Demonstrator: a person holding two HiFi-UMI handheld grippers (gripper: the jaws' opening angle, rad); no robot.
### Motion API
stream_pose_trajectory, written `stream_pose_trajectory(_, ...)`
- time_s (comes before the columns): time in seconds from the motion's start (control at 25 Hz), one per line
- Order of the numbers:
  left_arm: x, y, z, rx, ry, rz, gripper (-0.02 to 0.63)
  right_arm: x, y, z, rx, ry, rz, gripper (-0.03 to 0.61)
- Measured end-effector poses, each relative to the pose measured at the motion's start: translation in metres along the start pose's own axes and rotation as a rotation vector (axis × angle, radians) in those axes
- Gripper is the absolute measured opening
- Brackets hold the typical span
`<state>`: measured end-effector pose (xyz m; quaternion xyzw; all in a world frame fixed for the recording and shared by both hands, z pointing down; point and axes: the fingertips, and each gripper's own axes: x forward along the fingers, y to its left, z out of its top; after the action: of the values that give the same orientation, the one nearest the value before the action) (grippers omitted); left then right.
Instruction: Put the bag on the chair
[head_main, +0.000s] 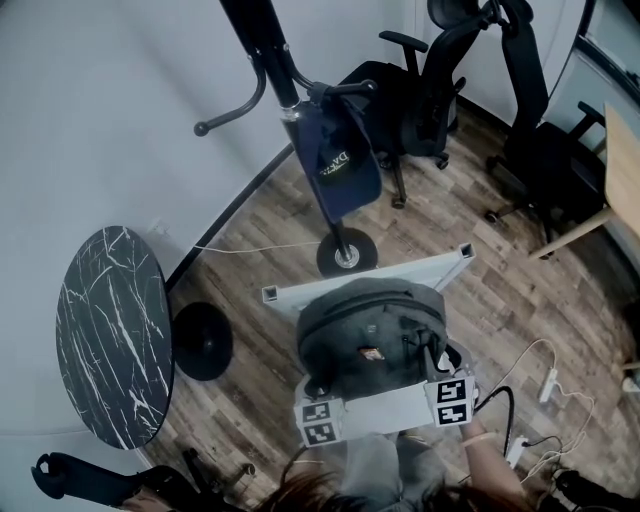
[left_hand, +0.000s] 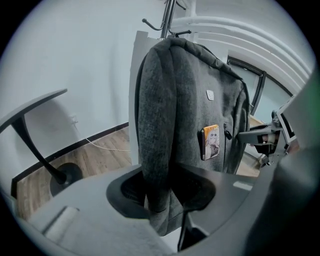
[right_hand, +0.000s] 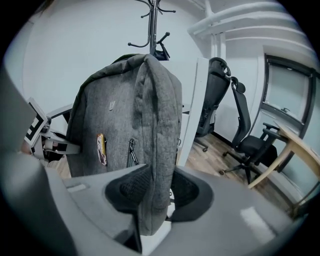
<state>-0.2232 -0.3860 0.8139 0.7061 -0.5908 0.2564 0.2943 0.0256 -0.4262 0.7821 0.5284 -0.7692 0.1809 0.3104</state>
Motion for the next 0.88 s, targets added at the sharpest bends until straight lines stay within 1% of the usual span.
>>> stream_pose_trajectory(0.16,-0.004,0.002,0.0,-0.023,0.026,-0.007,0.159,-0.004,-0.007,0.001,0.039,0.0,-0.011,0.152)
stream_pose_trajectory(0.28,-0.014,0.001,0.002,-0.03,0.021,0.001,0.179,-0.013,-0.009,0.005,0.047,-0.013,-0.008,0.155)
stream_pose_trajectory(0.36,-0.022,-0.001,0.004,-0.026,0.015,0.014,0.181,-0.021,-0.01,0.007,0.045,-0.026,-0.007,0.155)
stream_pose_trajectory(0.56,-0.052,-0.005,0.01,-0.025,-0.018,0.062,0.177,-0.049,-0.009,0.017,0.04,-0.068,0.007,0.155)
stream_pose_trajectory(0.68,-0.072,-0.01,0.012,-0.024,-0.045,0.092,0.146,-0.066,-0.004,0.021,0.044,-0.091,0.027,0.152)
stream_pose_trajectory(0.88,-0.103,-0.024,0.018,-0.025,-0.089,0.114,0.114,-0.099,0.0,0.03,0.053,-0.134,0.047,0.12)
